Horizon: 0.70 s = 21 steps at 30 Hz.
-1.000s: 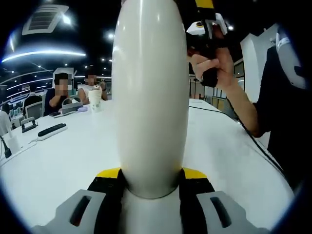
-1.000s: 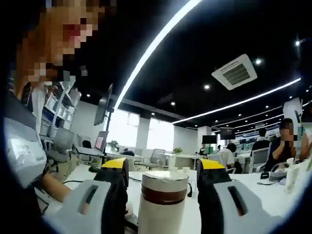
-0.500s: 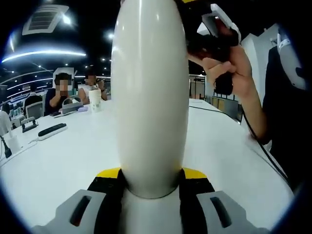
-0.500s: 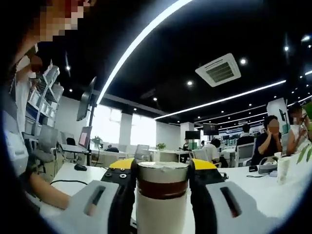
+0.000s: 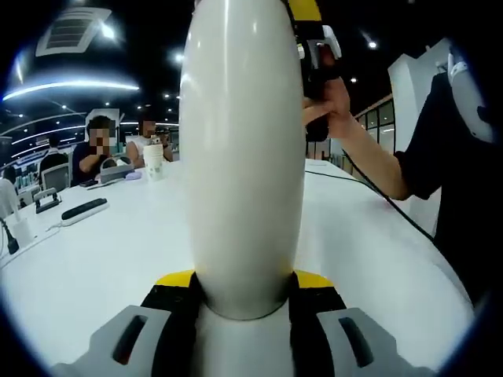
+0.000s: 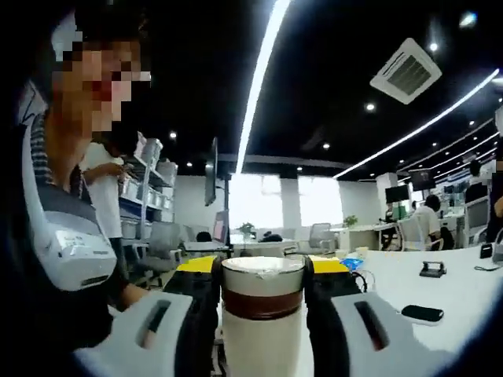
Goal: Grasp the water cup twist off the cup lid place the cup lid on the table
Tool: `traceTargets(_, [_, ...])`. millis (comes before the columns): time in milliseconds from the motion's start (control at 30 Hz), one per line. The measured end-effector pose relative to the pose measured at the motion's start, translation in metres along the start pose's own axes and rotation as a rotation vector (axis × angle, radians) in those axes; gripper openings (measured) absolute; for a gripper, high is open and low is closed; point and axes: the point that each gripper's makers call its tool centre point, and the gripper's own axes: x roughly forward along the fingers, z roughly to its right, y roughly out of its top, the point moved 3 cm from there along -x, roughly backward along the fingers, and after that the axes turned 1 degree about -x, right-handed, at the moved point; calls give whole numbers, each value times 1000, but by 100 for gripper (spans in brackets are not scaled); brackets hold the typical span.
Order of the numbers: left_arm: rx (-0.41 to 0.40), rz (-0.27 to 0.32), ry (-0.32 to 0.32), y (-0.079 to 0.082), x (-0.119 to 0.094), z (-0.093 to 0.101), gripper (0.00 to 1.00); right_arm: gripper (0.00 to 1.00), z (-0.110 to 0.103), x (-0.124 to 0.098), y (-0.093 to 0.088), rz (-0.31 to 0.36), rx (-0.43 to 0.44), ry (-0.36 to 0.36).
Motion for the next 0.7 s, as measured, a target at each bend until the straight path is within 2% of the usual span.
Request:
traceTargets(33, [0, 0, 0, 0, 0, 1, 46, 45, 0, 1, 0, 1, -1, 27])
traceTargets(100, [0, 0, -1, 0, 0, 1, 46, 45, 2, 4, -1, -6, 11, 39])
traceTargets(167, [0, 0, -2, 0, 0, 1, 46, 45, 0, 6, -1, -11, -14, 47])
traceTargets(233, [0, 1, -2, 1, 0, 1, 46, 45, -2, 7, -2, -11, -30, 43])
traceTargets(333, [-1, 0, -4, 1, 0, 1, 46, 45, -4, 6, -2, -3, -40, 0])
traceTargets(400, [0, 0, -4, 1, 0, 2, 46, 46, -2, 3, -1, 13, -21, -57])
traceTargets(533, [1, 0, -5, 1, 1, 3, 46, 50, -3, -3, 10, 80, -44, -210])
traceTargets(600, [1, 0, -5, 1, 1, 2, 46, 54, -8, -6, 16, 103, -108, -289])
traceTargets(700, [1, 0, -4, 1, 1, 1, 46, 55, -15, -4, 15, 67, -232, -404])
